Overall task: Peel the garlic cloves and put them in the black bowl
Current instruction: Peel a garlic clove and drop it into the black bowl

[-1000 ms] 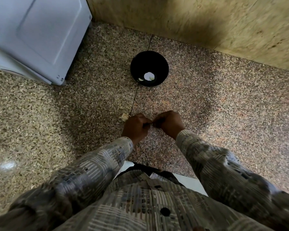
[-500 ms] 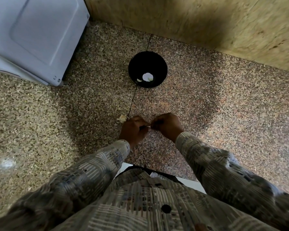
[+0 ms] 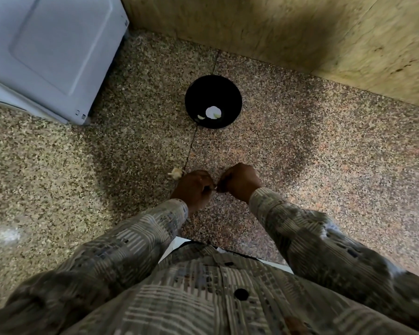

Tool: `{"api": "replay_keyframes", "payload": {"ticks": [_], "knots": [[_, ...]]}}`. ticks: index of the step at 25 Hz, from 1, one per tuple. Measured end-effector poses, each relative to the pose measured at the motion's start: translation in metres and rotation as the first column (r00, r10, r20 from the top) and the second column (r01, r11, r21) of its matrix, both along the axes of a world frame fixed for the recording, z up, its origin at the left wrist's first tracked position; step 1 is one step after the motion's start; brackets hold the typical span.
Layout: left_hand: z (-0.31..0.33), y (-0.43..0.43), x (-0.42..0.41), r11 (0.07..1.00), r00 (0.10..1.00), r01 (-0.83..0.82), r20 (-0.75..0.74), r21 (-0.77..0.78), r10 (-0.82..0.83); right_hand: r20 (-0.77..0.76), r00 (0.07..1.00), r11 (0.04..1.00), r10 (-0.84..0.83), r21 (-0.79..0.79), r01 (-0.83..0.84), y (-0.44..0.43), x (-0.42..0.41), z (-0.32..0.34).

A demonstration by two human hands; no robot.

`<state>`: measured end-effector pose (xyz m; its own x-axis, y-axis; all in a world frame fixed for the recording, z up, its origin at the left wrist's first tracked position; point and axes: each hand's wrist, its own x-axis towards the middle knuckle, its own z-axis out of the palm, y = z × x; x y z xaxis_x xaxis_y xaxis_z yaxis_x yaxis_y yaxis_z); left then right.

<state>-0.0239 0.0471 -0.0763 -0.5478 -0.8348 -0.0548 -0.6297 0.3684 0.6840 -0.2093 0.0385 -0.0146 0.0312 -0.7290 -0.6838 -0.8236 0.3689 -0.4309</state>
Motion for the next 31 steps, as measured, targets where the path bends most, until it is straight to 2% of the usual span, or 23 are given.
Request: {"api": "replay_keyframes", "payload": {"ticks": [2, 5, 7, 10, 13, 16, 19, 22, 25, 28, 31], "knots": [[-0.001, -0.003, 0.001, 1.0, 1.0, 0.016, -0.006, -0.001, -0.016, 0.016, 0.999, 0.999, 0.032, -0.028, -0.031, 0.001, 0.0, -0.001], [0.001, -0.005, 0.0, 1.0, 1.0, 0.018, -0.014, -0.014, -0.018, 0.021, 1.0, 0.999, -0.019, -0.033, 0.02, 0.003, 0.0, 0.001], [0.001, -0.004, 0.0, 1.0, 1.0, 0.016, -0.02, -0.014, -0.016, 0.004, 1.0, 0.999, 0.02, -0.044, -0.02, 0.003, 0.0, -0.001], [0.0, -0.005, -0.001, 1.0, 0.999, -0.007, -0.033, -0.021, 0.006, 0.013, 0.998, 0.998, -0.057, -0.036, 0.058, 0.0, 0.0, -0.001], [0.0, -0.006, -0.001, 1.0, 1.0, 0.003, -0.026, -0.015, -0.003, -0.024, 0.999, 0.999, 0.03, -0.041, -0.031, -0.002, -0.001, -0.003], [0.0, -0.007, -0.002, 0.999, 0.999, 0.004, -0.045, -0.04, -0.006, -0.035, 0.998, 0.998, -0.048, -0.043, 0.046, -0.004, 0.0, -0.002], [0.0, -0.008, -0.002, 1.0, 0.999, 0.011, -0.033, -0.016, -0.011, -0.063, 0.995, 0.996, 0.08, -0.033, -0.082, -0.005, 0.002, -0.004], [-0.001, -0.01, 0.0, 0.999, 0.999, 0.031, -0.017, -0.024, -0.032, -0.11, 0.989, 0.994, 0.103, -0.029, -0.106, -0.003, 0.005, -0.003], [-0.001, -0.008, -0.001, 1.0, 1.0, 0.024, -0.014, -0.02, -0.024, -0.098, 0.987, 0.991, 0.127, -0.016, -0.129, 0.0, 0.007, -0.005], [-0.002, -0.012, 0.0, 1.0, 0.999, 0.023, -0.025, -0.015, -0.023, -0.102, 0.993, 0.997, 0.058, -0.043, -0.062, 0.001, 0.005, -0.002], [-0.003, -0.01, 0.0, 1.0, 1.0, 0.019, -0.006, 0.009, -0.019, -0.046, 0.997, 0.996, 0.067, -0.054, -0.069, 0.002, 0.002, -0.003]]}}
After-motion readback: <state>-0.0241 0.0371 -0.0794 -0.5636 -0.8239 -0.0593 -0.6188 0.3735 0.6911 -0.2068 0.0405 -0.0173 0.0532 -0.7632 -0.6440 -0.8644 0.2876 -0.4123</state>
